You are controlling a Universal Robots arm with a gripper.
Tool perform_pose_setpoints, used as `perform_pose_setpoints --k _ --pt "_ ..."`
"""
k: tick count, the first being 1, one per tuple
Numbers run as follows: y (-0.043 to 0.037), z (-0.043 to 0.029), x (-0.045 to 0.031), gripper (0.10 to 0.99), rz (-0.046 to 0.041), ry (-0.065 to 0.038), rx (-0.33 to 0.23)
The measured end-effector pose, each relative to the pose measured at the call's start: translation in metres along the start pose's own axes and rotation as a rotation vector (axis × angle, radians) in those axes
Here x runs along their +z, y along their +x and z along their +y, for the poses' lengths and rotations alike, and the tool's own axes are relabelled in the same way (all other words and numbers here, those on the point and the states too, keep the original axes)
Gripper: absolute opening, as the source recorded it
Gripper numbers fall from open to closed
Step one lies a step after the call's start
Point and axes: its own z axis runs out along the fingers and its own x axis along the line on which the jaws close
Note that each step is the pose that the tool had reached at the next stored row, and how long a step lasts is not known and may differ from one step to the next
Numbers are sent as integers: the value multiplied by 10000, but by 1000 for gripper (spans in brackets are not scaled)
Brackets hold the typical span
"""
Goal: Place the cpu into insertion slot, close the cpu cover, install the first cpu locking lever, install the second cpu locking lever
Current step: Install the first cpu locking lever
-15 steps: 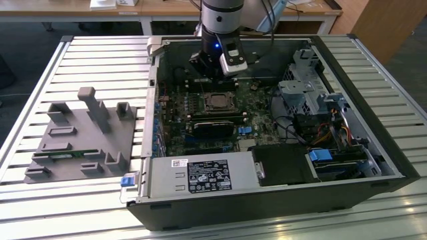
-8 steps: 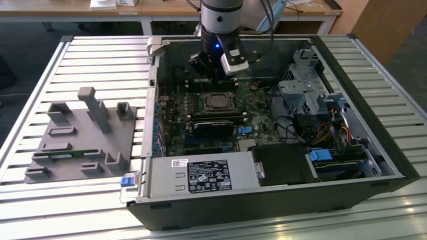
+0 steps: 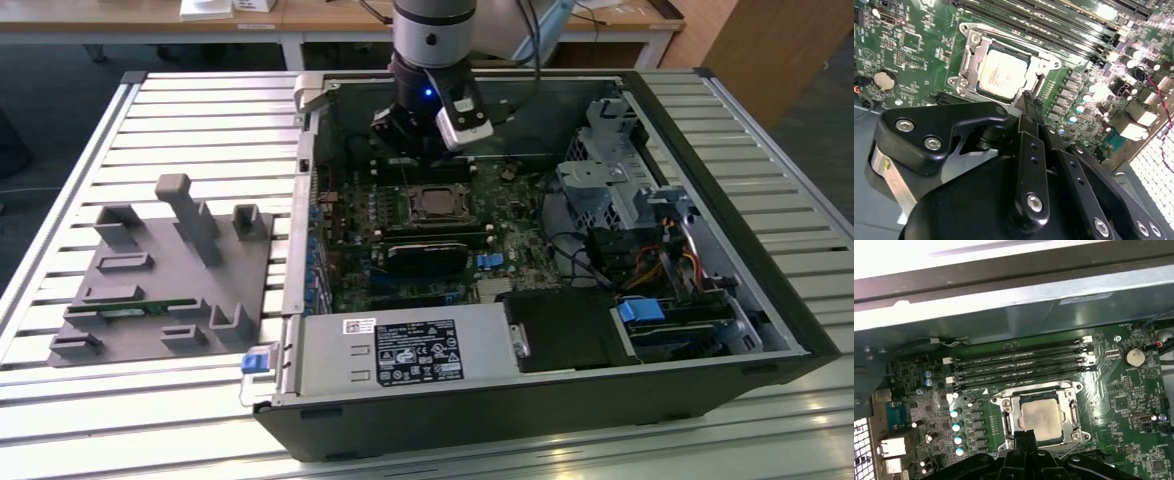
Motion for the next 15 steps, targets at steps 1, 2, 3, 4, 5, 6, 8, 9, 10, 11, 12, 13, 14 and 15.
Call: perform_pose_setpoints --k 1,2,3,4,5,6,8,9,10,11,12,13,14,15 --pt "21 -4 0 106 -24 -8 -2" --pt "39 -8 0 106 -48 -16 -6" --pt "58 -12 0 106 -72 -26 -11" --pt "75 -15 0 106 -98 -35 -17" --pt "88 -17 1 106 -128 -47 -26" --pt "98 -19 1 106 -153 -57 -41" --pt "99 -19 3 106 -162 -65 -181" --pt "99 -19 3 106 -160 -68 -318" --pt "100 -19 4 106 -155 -70 -462" --pt "100 -20 5 106 -147 -71 -618" --pt "100 -20 5 106 -139 -71 -770" --pt "100 -20 6 106 -132 -73 -918" --pt "100 -20 8 106 -126 -75 -1054" --pt "100 -20 9 106 -120 -77 -1192"
